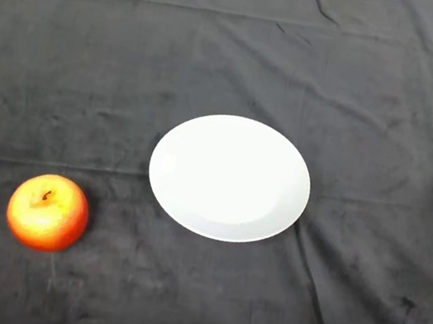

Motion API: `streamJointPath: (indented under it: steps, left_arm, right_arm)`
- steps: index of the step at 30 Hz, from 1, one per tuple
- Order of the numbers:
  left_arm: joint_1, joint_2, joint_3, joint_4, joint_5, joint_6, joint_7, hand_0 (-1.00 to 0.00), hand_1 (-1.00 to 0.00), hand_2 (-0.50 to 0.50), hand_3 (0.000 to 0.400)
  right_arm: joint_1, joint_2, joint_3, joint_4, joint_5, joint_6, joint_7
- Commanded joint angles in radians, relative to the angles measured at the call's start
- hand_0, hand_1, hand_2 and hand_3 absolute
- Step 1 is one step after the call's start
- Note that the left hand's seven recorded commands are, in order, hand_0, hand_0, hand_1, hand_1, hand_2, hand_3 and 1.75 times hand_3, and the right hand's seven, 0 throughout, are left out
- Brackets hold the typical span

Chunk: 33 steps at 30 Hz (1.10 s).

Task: Move the apple to the plate

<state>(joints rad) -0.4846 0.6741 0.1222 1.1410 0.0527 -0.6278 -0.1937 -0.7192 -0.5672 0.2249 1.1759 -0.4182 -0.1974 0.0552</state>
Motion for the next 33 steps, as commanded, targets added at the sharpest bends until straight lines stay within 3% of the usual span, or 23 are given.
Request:
streamJointPath:
  steps: [1, 14, 22, 33]
  left_arm:
    - [0.022, -0.008, -0.030, -0.054, 0.025, -0.020, -0.032, 0.00, 0.00, 0.00, 0.000]
    - [0.009, -0.043, -0.096, -0.101, 0.033, 0.008, -0.186, 0.00, 0.00, 0.00, 0.000]
    - [-0.012, -0.081, -0.129, -0.156, 0.044, 0.046, -0.216, 0.00, 0.00, 0.00, 0.000]
    - [-0.034, -0.156, -0.180, -0.189, 0.076, 0.043, -0.211, 0.00, 0.00, 0.00, 0.000]
  right_arm:
    - [0.001, -0.028, 0.0097, -0.003, -0.0027, -0.002, -0.0073]
    - [0.001, -0.028, 0.0096, -0.004, -0.0025, -0.002, -0.0072]
    - [0.002, -0.028, 0.0094, -0.005, -0.0023, -0.001, -0.0071]
    - [0.003, -0.028, 0.0090, -0.008, -0.0019, 0.000, -0.0068]
